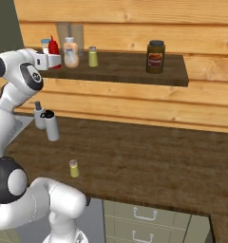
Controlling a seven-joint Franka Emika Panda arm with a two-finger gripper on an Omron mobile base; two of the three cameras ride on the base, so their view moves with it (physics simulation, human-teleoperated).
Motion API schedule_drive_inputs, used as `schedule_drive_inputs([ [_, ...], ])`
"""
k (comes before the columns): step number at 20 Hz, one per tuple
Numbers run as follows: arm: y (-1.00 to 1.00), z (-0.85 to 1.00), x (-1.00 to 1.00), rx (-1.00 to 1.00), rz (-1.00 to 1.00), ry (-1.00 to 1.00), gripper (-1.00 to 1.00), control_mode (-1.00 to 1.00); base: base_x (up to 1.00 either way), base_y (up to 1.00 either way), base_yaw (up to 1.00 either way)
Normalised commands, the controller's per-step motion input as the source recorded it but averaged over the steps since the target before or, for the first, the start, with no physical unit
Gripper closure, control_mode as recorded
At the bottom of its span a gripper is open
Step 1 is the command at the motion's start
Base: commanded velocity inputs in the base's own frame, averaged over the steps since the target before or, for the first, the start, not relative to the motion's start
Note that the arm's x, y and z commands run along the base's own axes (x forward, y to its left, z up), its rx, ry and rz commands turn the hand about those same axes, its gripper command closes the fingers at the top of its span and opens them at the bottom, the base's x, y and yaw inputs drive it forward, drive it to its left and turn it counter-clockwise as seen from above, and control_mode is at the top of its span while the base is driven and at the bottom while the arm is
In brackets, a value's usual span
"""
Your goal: Put the shaker and condiment bottle from the counter next to their counterparts in the cabinet.
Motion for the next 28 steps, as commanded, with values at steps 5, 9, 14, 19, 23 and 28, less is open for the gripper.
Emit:
schedule_drive_inputs([
  [5, 0.04, -0.15, -0.95, 0.00, -0.10, -0.01, -1.00, -1.00, 0.00, 0.00, 0.00],
  [9, -0.13, -0.31, -1.00, 0.00, -0.13, 0.00, -1.00, -1.00, 0.00, 0.00, 0.00],
  [14, -0.28, -0.36, -0.92, 0.00, -0.15, 0.00, -1.00, -1.00, 0.00, 0.00, 0.00],
  [19, -0.30, -0.39, -0.77, 0.00, -0.14, -0.02, -1.00, -1.00, 0.00, 0.00, 0.00],
  [23, -0.34, -0.52, -0.76, 0.00, -0.13, -0.08, -1.00, -1.00, 0.00, 0.00, 0.00],
  [28, -0.37, -0.63, -0.66, 0.00, -0.12, -0.08, -1.00, -1.00, 0.00, 0.00, 0.00],
])
